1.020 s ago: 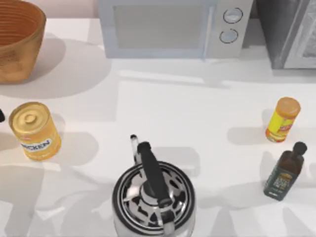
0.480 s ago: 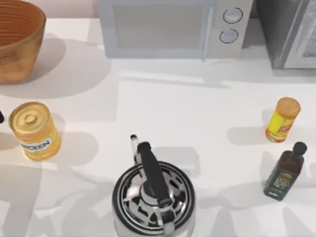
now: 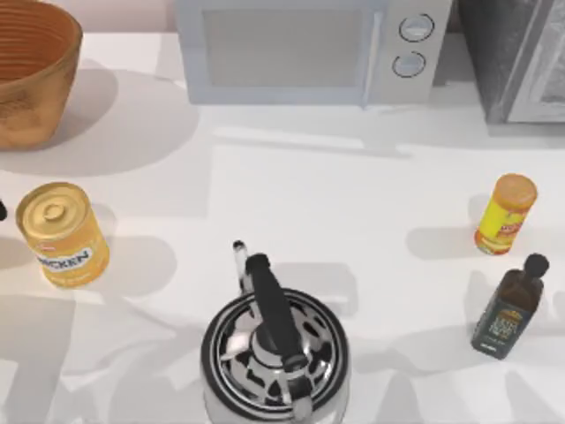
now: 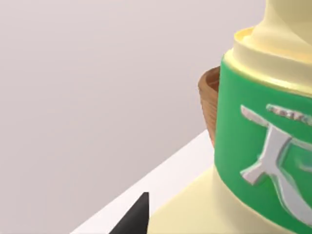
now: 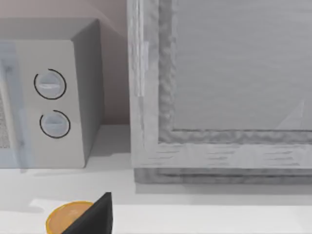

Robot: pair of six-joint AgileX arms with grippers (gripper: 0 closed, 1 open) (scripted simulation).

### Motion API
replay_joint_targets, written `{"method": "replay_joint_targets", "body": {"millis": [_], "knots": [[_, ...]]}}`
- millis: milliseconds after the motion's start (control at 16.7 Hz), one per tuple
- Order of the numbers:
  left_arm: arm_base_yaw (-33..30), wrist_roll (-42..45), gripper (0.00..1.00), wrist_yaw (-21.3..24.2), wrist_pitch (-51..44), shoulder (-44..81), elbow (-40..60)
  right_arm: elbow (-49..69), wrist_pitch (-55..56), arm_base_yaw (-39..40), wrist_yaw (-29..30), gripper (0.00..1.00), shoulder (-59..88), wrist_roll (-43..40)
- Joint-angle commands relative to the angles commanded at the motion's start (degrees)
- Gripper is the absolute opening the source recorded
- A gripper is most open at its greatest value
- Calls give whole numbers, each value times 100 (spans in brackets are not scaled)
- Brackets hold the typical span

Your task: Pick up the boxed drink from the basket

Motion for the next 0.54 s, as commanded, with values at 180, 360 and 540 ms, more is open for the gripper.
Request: {"method": "replay_joint_targets", "body": {"millis": [180, 360, 540], "knots": [[0, 0, 98, 0, 0, 0, 0, 0, 0, 0, 0, 100, 0, 0], [0, 0, 100, 0, 0, 0, 0, 0, 0, 0, 0, 100, 0, 0], [0, 0, 100, 0, 0, 0, 0, 0, 0, 0, 0, 100, 0, 0]]}}
